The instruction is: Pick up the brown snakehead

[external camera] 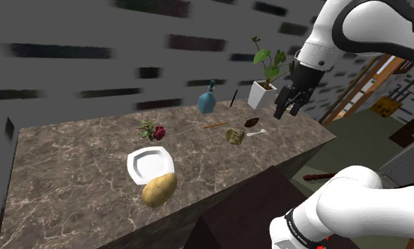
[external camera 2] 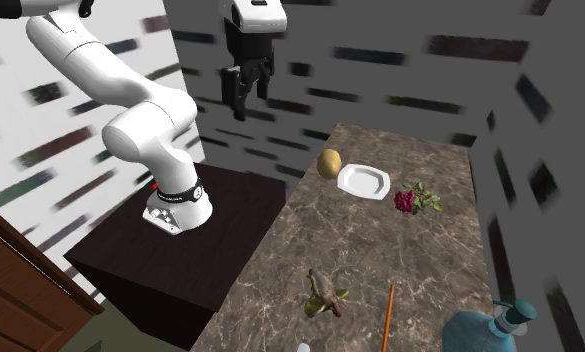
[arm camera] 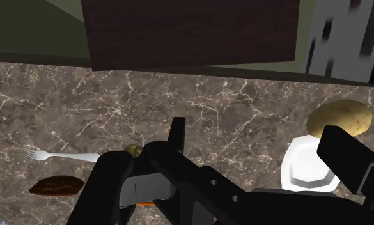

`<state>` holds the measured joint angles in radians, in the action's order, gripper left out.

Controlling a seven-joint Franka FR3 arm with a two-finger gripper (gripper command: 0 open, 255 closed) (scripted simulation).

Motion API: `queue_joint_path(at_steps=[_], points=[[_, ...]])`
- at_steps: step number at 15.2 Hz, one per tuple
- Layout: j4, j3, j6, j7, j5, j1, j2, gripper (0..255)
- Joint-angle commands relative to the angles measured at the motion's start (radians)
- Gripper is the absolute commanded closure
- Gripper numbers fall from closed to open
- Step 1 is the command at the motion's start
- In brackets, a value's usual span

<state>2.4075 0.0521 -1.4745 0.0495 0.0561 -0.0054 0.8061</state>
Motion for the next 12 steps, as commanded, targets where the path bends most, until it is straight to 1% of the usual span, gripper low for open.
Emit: queue_joint_path(at_steps=[1, 7, 12], points=[[0.0, 0.0, 0.0, 0.0, 0.0, 0.0, 0.0, 0], [0.085, 0.043, -0.209, -0.039, -0.035, -0.025, -0.117, 0], [0.118, 0.082, -0.385, -0.07, -0.055, -0.043, -0.254, 0]])
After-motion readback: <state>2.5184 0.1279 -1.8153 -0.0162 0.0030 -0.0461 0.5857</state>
